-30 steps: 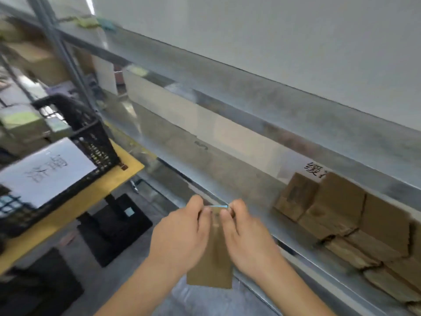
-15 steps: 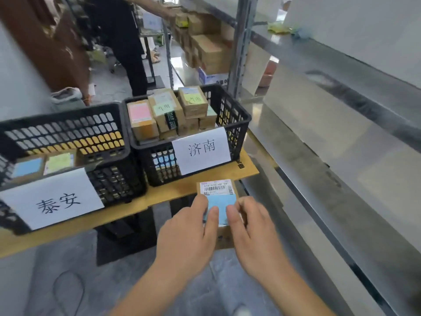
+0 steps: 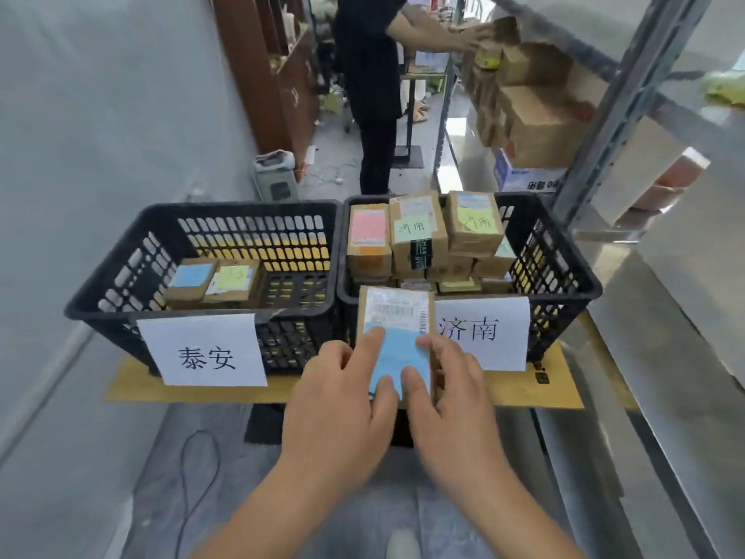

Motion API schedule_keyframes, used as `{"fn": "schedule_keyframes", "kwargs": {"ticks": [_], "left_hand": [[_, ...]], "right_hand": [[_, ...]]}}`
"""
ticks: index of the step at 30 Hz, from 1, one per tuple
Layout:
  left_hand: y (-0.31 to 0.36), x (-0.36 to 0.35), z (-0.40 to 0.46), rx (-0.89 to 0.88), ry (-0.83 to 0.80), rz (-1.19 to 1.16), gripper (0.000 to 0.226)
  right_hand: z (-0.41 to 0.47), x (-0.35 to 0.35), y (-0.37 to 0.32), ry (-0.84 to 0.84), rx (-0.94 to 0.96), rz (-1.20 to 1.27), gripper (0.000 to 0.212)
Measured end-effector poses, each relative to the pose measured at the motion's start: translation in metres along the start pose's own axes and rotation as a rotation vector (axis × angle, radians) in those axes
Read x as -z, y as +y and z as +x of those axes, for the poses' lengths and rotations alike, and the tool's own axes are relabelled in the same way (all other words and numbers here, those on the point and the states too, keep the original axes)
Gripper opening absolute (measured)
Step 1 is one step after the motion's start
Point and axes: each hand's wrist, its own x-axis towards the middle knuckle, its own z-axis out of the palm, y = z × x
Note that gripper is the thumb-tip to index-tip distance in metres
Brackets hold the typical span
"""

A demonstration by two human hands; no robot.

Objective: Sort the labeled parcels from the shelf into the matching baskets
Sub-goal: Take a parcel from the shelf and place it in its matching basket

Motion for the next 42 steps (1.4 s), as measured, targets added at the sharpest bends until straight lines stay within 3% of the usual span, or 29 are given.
{"fn": "schedule_keyframes", "kwargs": {"ticks": [10,18,29,37,42], "left_hand": [[-0.037,0.013,0.040,0.180,0.033,0.011,0.061],[-0.091,0.037,0.059,0.319,0.048,0.063,0.062],[-0.225,0.066,0.133,0.287,0.083,0.123,0.065],[-0.350,0.063,0.205,0.197,-0.089,0.264,0.066],[-0.383,0.051,0.218,0.205,-0.200,0.242,0.066]], "right_hand": [[0.066,-0.043,-0.018,-0.168,0.085,0.133,0.028],[0.105,-0.095,-0.048,-0.278,0.041,0.222,0.027],[0.183,-0.208,-0.087,-0.214,0.006,0.103,0.026],[0.262,-0.313,-0.069,-0.141,-0.238,0.104,0.027],[0.300,-0.359,-0.040,-0.149,-0.438,0.120,0.026]]}}
